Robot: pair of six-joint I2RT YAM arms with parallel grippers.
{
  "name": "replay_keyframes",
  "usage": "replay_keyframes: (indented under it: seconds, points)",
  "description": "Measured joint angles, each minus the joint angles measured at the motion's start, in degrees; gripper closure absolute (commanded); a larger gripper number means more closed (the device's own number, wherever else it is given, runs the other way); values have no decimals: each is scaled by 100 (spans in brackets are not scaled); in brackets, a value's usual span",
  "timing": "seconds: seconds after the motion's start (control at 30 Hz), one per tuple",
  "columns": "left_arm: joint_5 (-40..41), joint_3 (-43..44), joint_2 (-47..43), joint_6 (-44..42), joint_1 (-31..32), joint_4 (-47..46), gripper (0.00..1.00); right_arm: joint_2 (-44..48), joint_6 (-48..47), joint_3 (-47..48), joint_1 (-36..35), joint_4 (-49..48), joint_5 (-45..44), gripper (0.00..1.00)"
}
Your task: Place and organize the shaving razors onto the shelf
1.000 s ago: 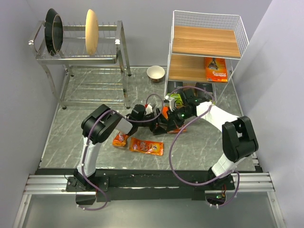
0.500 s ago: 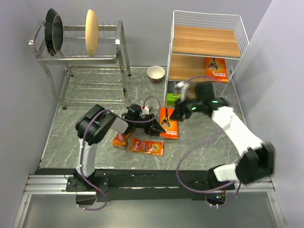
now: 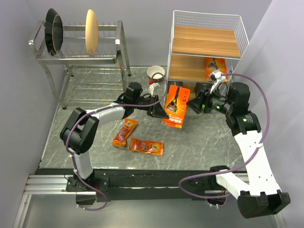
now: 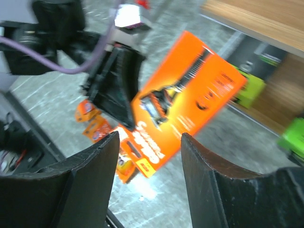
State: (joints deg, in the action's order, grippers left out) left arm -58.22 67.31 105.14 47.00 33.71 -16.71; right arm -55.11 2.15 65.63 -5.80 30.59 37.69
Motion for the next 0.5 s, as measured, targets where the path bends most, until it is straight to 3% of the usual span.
replay_keyframes:
  seconds: [0.23,0.5]
  points:
    - [-33,201,0,-87,0,122,78,243,-44,0,435,315,-284,37]
    - [-37,772,2,-59,-48,76,78,310,55,-352,485,378,-9,34]
